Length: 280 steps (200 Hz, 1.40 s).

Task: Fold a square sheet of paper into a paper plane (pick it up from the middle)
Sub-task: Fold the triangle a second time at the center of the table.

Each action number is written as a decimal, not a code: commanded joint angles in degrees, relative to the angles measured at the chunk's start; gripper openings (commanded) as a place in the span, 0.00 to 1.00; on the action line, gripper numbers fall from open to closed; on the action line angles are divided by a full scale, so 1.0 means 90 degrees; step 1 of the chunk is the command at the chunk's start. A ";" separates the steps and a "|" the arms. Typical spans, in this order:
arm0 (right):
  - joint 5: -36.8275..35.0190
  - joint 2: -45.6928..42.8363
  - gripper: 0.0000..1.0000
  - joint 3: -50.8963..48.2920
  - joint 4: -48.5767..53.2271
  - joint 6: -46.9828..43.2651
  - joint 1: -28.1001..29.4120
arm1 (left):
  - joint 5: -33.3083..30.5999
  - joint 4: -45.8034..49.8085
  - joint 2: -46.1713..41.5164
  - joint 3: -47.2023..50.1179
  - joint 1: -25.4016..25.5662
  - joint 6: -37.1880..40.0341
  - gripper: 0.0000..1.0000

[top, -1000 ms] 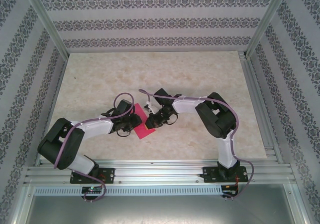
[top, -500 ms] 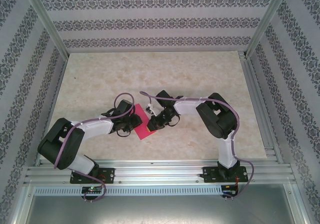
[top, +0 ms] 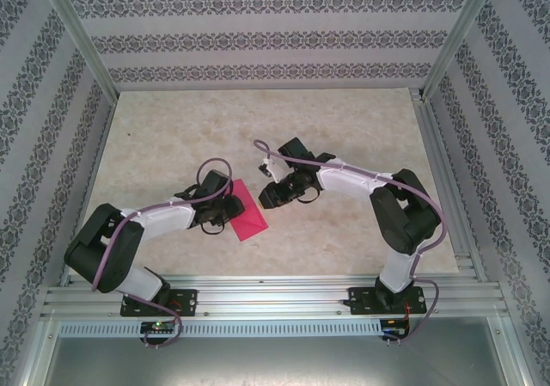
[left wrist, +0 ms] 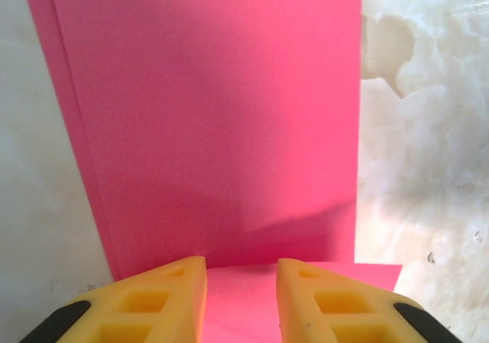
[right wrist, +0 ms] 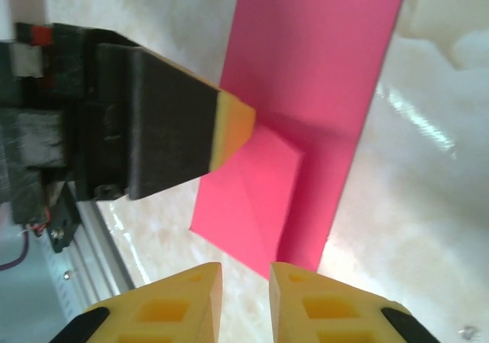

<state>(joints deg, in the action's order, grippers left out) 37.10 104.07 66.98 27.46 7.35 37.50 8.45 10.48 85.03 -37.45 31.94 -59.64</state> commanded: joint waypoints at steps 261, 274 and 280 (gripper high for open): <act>-0.0697 0.0188 0.35 -0.1262 -0.2583 -0.1487 0.1025 | 0.0702 0.0023 0.1433 -0.1374 -0.0526 0.0464 0.34; -0.0599 0.0222 0.32 -0.1212 -0.2517 -0.1549 0.1002 | 0.0652 0.0053 0.1431 -0.1307 -0.0531 0.0497 0.34; -0.0648 0.0240 0.30 -0.1168 -0.2479 -0.1499 0.0993 | 0.0625 0.0089 0.1445 -0.1293 -0.0531 0.0535 0.34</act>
<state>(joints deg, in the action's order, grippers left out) 31.31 104.81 54.48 3.42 -4.49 46.41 14.31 11.25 97.84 -49.54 27.75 -56.93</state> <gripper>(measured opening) 0.324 0.341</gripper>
